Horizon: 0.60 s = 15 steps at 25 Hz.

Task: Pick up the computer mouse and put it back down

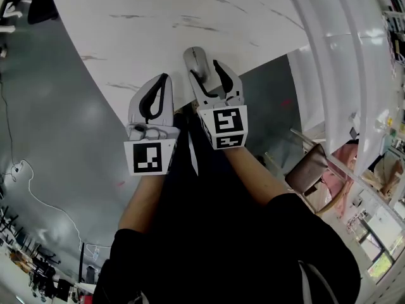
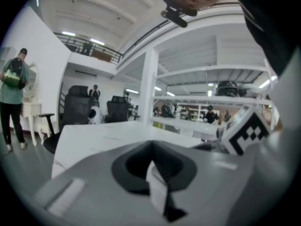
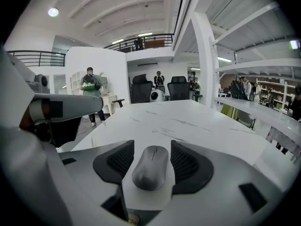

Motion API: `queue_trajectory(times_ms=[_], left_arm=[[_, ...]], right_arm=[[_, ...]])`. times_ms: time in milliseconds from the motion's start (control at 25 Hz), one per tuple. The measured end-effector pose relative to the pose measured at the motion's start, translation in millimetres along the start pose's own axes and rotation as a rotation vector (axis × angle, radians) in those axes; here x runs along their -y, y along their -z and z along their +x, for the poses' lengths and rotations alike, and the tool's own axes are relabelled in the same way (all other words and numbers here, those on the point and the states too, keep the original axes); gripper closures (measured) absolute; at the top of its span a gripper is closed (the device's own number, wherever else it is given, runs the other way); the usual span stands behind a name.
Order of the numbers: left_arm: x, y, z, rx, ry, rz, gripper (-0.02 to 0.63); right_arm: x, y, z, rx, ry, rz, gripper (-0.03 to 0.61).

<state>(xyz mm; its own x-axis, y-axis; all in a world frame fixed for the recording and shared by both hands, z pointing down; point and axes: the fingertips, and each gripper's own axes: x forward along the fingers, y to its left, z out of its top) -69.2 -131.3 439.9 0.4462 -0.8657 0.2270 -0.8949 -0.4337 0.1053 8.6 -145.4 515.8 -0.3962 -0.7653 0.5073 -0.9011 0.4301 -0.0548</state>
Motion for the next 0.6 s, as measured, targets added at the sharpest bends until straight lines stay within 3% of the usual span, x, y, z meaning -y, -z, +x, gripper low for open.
queue_trajectory(times_ms=[600], left_arm=[[-5.7,46.0,13.8,-0.125,-0.007,-0.035,0.607]], right_arm=[[1.9,42.0,42.6,-0.212,0.037,0.046,0.319]])
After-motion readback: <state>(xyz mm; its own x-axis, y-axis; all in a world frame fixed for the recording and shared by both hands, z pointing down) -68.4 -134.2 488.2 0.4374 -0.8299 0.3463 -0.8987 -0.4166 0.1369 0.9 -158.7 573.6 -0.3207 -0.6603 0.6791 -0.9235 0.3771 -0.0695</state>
